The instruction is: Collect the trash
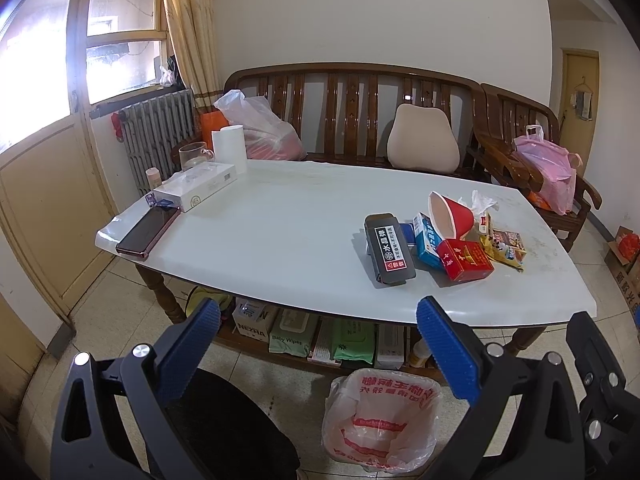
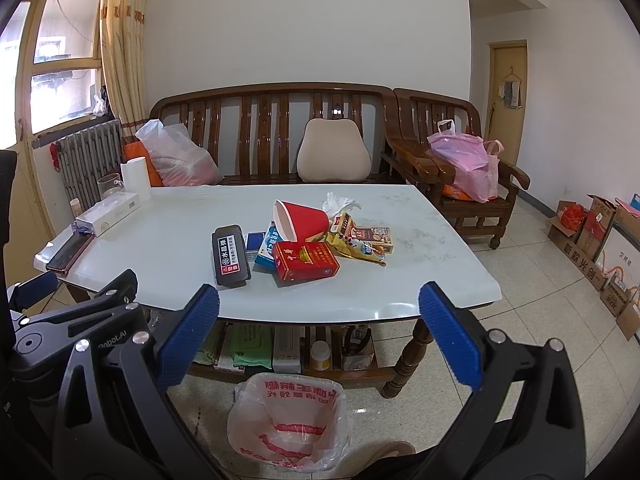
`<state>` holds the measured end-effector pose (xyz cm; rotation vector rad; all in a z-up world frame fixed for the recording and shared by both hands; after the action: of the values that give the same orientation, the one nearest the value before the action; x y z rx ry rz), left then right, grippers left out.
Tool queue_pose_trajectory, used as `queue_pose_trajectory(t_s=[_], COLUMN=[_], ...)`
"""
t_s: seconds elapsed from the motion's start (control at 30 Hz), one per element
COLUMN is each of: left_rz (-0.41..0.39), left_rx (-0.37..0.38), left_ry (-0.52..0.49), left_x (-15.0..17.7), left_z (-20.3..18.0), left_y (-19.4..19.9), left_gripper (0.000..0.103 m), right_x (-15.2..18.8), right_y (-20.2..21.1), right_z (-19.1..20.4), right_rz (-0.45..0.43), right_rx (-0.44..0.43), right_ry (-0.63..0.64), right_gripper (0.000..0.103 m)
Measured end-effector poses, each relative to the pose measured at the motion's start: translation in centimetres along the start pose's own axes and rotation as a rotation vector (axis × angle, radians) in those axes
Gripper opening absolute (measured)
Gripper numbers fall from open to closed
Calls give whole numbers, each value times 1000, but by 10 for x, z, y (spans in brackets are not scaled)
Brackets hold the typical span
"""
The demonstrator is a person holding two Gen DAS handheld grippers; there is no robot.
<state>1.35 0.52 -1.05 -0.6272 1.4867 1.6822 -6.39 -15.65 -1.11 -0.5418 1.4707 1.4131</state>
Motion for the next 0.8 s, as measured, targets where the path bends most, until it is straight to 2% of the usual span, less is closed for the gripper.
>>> queue_pose_trajectory(t_s=[0.8], left_rz=[0], left_rx=[0], left_ry=[-3], left_x=[1], left_z=[0], left_y=[1], left_gripper=[97], right_x=[0], right_y=[1], right_z=[1], right_rz=[-2], right_rx=[5], right_ry=[3], right_gripper=[98])
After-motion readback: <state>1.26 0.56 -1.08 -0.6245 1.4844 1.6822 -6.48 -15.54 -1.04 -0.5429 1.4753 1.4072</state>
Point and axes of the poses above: each gripper's, at about its wrist camera, not at the fingertips, and y roughly against the way its jaws point, z to its left, x to its underside, the point moved 2 cm from there along -y, roughly the way its jaws point, and after that the axes turned 12 degrees about -y, right-handed, at the moved point
